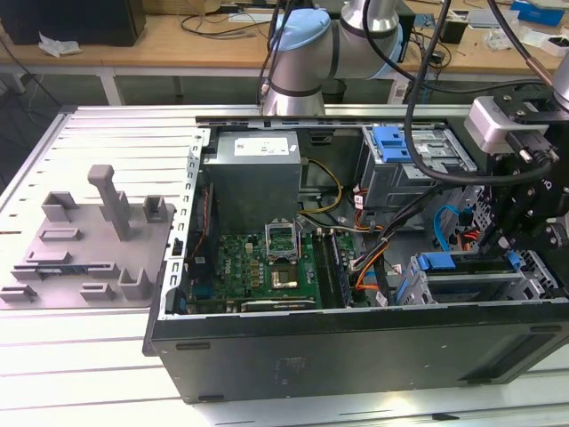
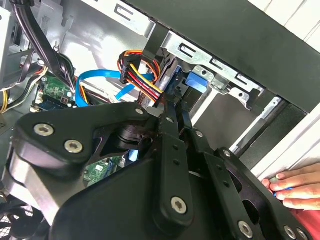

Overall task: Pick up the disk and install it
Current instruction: 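Insert the first disk wire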

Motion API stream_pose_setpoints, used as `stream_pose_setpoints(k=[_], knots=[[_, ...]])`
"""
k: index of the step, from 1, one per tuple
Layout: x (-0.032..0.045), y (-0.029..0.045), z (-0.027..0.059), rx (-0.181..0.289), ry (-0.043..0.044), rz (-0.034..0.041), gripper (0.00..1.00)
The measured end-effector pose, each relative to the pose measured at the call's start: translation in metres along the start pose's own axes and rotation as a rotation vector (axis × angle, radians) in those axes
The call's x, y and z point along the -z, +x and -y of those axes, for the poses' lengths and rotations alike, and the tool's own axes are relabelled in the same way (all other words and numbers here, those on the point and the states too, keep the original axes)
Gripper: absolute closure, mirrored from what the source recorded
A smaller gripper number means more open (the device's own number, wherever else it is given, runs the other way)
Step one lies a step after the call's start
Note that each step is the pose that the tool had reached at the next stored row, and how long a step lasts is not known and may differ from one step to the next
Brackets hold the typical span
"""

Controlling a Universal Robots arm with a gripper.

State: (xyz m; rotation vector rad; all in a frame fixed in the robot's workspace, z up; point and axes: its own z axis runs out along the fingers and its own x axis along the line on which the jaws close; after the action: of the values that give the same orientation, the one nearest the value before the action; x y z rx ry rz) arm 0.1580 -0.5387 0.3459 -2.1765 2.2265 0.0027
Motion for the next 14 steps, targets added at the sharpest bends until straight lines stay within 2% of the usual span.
stream_pose_setpoints(k=[14], knots=[[-0.0020, 0.0005, 0.0000, 0.000, 0.0000, 0.0002, 0.83]])
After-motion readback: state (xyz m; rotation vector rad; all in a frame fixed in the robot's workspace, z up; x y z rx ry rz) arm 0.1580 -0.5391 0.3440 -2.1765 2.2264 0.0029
